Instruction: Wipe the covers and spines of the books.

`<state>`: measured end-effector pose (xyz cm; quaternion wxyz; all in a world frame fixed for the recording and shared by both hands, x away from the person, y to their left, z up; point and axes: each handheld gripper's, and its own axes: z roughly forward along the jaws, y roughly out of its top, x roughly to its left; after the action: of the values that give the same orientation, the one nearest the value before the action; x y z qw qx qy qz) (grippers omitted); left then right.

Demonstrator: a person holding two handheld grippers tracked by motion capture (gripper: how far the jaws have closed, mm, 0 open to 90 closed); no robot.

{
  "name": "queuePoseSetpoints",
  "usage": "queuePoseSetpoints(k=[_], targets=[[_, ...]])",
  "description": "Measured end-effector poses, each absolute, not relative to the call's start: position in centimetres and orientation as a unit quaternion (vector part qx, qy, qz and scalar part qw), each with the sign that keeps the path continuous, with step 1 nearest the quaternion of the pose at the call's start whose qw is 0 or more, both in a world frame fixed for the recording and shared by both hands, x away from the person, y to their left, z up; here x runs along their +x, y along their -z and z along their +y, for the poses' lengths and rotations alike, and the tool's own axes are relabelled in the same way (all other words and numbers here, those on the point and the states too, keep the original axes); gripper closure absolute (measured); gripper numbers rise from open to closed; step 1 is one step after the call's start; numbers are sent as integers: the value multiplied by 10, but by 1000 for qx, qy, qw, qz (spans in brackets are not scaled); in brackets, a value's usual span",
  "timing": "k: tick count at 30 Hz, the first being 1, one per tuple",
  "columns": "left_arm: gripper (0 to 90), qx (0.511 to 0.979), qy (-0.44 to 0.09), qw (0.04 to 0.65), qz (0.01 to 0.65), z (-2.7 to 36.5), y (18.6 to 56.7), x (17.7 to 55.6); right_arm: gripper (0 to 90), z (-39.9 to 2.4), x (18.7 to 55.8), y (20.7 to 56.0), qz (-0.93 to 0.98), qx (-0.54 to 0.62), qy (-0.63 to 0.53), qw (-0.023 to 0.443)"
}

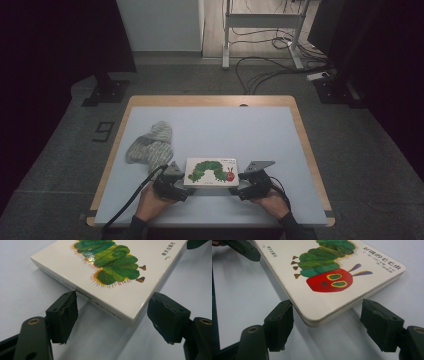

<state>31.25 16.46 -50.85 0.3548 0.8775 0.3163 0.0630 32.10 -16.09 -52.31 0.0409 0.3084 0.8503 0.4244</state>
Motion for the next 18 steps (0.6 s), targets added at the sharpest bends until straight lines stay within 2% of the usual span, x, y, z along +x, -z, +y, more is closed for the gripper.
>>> queuePoseSetpoints(k=[18], targets=[[274,889,-69,336,304,165,517,309,252,-160,317,529,860,290,-417,53]])
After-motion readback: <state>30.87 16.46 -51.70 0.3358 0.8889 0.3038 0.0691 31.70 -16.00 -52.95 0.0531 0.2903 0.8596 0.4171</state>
